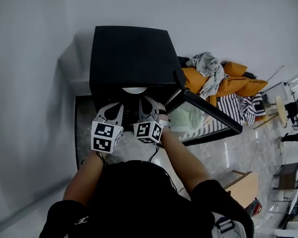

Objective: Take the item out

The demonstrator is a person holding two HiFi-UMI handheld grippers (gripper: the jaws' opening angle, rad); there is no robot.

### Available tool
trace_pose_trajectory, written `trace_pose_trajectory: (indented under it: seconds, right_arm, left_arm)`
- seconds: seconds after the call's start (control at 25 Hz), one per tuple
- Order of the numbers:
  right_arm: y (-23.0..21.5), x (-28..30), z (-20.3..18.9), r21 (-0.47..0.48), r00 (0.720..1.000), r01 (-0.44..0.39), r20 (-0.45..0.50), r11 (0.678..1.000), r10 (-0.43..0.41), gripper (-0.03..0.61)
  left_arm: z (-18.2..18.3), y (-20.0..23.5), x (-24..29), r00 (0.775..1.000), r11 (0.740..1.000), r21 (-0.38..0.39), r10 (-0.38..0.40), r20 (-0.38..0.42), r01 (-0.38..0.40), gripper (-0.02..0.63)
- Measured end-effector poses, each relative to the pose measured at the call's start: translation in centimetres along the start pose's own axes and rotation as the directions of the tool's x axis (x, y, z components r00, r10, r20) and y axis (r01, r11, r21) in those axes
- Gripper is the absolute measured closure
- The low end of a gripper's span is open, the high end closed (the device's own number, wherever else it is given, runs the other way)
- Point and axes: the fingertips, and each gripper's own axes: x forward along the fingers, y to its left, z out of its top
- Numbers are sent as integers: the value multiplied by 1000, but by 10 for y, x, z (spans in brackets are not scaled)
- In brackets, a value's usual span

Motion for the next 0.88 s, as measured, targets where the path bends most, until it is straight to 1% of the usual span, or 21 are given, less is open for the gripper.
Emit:
trace_pose_trajectory:
  seconds: [0.16, 0.2, 0.32, 0.48, 0.56, 0.72, 0.88]
  right_arm:
    - [18, 18, -10, -143, 998, -60, -44, 988, 54, 563]
    - [21, 22, -14, -168, 996, -74, -60, 983, 65, 556]
    - [32, 33, -25, -236, 989, -121, -112, 964, 97, 507]
    - [42, 48, -41, -317, 978, -167, -170, 934, 117, 486]
    - [43, 54, -47, -347, 974, -187, -191, 919, 126, 483]
    - [45, 66, -50, -374, 968, -208, -214, 904, 134, 483]
    - [45, 70, -41, -415, 975, -188, -186, 890, 120, 492]
  left_arm:
    - [-9, 16, -2, 1000, 1000, -7, -22, -16, 22, 606]
    - [-11, 20, -2, 1000, 1000, -7, -25, -19, 24, 606]
    - [-19, 27, -5, 999, 1000, -13, -25, -31, 24, 606]
    - [-22, 31, -8, 999, 1000, -15, -17, -40, 17, 606]
    - [-21, 32, -9, 999, 1000, -16, -13, -38, 12, 606]
    - [-19, 41, -9, 1000, 1000, -23, 10, -30, -11, 606]
    - [-19, 48, -9, 999, 999, -32, 22, -33, -23, 606]
